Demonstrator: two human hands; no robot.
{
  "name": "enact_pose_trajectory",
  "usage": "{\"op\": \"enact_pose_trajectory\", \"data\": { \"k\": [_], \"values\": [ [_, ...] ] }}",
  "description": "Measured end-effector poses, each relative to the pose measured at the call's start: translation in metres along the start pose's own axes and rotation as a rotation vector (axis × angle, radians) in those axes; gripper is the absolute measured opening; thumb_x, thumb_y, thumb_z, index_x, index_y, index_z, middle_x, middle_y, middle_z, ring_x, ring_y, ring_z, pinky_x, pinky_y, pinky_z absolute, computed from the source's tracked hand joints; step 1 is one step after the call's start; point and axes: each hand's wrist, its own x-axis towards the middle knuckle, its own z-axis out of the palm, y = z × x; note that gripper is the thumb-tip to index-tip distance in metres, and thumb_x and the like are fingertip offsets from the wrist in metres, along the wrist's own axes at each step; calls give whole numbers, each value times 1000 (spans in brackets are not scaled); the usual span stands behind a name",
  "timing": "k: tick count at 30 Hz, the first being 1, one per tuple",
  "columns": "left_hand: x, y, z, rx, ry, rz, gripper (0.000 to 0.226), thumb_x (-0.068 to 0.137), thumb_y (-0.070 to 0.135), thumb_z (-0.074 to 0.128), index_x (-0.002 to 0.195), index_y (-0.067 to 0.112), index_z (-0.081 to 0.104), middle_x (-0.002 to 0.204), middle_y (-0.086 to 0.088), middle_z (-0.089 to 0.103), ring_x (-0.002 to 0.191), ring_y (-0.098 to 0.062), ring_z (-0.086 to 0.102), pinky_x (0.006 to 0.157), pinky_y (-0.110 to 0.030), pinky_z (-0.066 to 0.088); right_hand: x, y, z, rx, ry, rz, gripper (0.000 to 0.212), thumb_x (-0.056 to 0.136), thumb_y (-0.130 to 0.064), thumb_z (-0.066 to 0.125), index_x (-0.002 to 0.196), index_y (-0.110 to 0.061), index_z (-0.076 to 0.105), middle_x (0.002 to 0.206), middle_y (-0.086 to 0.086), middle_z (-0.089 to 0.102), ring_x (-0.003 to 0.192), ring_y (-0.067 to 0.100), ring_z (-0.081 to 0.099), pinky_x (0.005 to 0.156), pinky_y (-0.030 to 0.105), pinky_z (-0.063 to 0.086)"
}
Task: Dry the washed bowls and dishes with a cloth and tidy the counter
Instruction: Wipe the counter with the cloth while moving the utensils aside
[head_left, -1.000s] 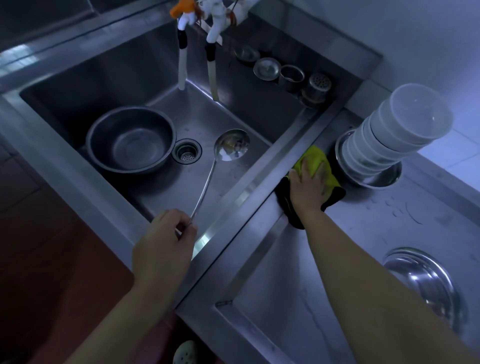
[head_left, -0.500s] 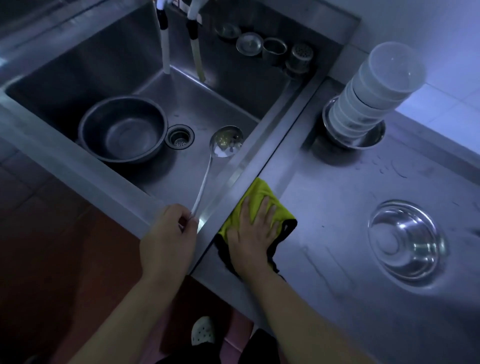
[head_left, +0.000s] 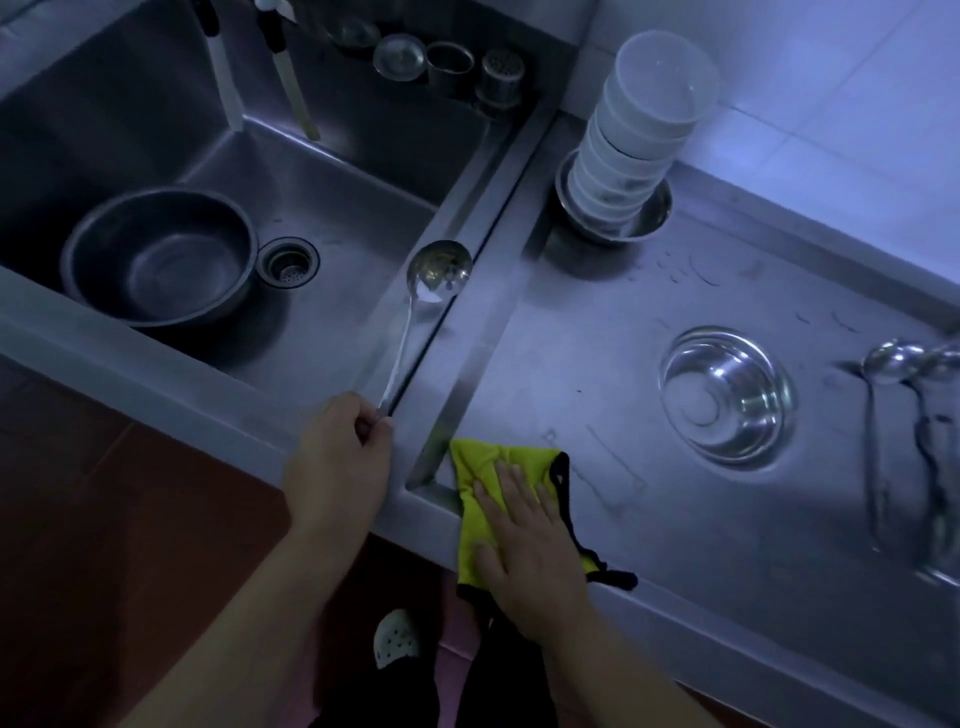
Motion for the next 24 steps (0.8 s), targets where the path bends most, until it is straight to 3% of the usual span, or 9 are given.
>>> {"op": "enact_pose_trajectory", "data": {
  "k": [3,6,10,12,14,16,19,24],
  "values": [
    [-5,14,13,-25,-53,43,20,82,20,62,67,20,50,62,5,50,56,-9,47,50,-26,30,-19,35,-4,3,-53,38,59,97,-43,33,149,-38,5,154,-13,-21,142,6,-25,117,31,-15],
    [-11,25,24,-17,-90,79,19,81,20,63,67,17,51,64,4,52,55,-5,45,47,-22,26,-23,53,-9,24,-110,50,64,94,-46,36,143,-47,-7,151,-14,-27,141,9,-29,114,31,-21],
    [-14,34,39,-47,-157,55,23,83,22,64,68,17,47,63,2,51,60,-20,51,52,-29,34,12,64,-16,-86,-97,22,76,83,-60,38,138,-54,-15,150,-5,-33,139,22,-34,110,41,-24],
    [-14,37,46,-29,-137,38,27,81,24,66,65,22,45,59,6,49,54,-11,46,47,-24,29,40,67,-20,-115,-6,15,79,81,-62,42,145,-50,-4,157,2,-19,144,29,-22,114,50,-13],
    [-15,40,52,-32,-125,29,31,79,23,68,62,26,42,57,9,48,52,-2,44,46,-17,29,65,71,-27,-152,103,-5,78,77,-59,49,148,-42,23,159,10,11,146,36,5,114,57,7],
    [-14,41,61,-32,-122,2,32,79,23,69,61,27,42,57,9,50,54,-1,47,47,-17,32,93,82,-35,-184,193,-37,75,73,-58,53,143,-36,38,154,13,29,143,37,22,111,61,18],
    [-14,44,76,-1,-109,-51,29,78,25,70,63,26,45,58,8,52,56,-5,50,48,-22,36,135,106,-52,-172,240,-30,69,78,-58,45,142,-34,41,154,11,30,143,34,23,113,57,13],
    [-18,56,100,16,-65,-118,34,79,24,69,60,25,41,55,8,48,54,-4,44,48,-21,28,192,142,-79,-166,263,-33,63,86,-57,38,143,-29,40,159,8,17,147,29,7,116,51,0]
  ]
}}
